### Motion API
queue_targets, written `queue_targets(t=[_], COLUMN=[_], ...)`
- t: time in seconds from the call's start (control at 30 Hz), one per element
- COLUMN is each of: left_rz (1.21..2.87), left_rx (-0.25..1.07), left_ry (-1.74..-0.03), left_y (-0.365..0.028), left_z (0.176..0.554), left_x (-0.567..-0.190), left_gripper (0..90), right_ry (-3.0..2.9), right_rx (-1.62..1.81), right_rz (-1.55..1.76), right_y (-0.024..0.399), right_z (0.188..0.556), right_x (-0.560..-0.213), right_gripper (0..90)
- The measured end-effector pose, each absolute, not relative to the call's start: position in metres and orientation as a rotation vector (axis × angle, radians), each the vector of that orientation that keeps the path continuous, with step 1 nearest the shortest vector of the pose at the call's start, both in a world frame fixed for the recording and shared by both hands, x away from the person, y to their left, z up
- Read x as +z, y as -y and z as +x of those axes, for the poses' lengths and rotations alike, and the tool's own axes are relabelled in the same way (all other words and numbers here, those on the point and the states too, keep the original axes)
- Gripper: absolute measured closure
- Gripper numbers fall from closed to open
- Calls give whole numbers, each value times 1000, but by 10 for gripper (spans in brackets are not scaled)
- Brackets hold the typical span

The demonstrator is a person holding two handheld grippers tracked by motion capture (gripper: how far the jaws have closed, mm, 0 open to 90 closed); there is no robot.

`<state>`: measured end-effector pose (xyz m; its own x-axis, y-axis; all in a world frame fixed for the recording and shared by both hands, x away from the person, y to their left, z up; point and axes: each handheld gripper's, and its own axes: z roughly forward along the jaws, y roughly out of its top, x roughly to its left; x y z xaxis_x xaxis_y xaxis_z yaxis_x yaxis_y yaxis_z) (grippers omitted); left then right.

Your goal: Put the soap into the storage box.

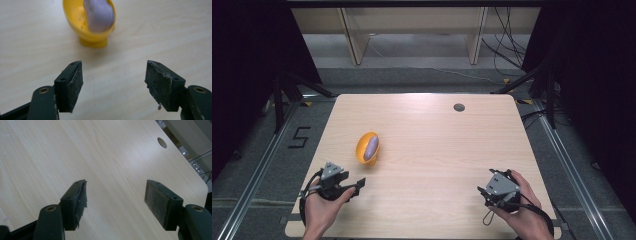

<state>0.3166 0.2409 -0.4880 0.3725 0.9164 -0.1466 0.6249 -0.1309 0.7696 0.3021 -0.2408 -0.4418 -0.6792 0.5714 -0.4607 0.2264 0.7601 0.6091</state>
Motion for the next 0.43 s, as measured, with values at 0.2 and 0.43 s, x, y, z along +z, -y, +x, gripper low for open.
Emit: queue_targets(t=[0.2, 0.43], left_rz=[1854, 1824], left_rx=[473, 476], left_ry=[-1343, -1323], left_y=[-243, -243], left_z=[298, 302], left_x=[-500, -500], left_gripper=[336, 366], right_ry=[-2313, -2324], right_rx=[750, 791], right_rz=[657, 710], right_y=[242, 245], right_z=[302, 304], right_x=[-443, -445], right_gripper=[373, 402])
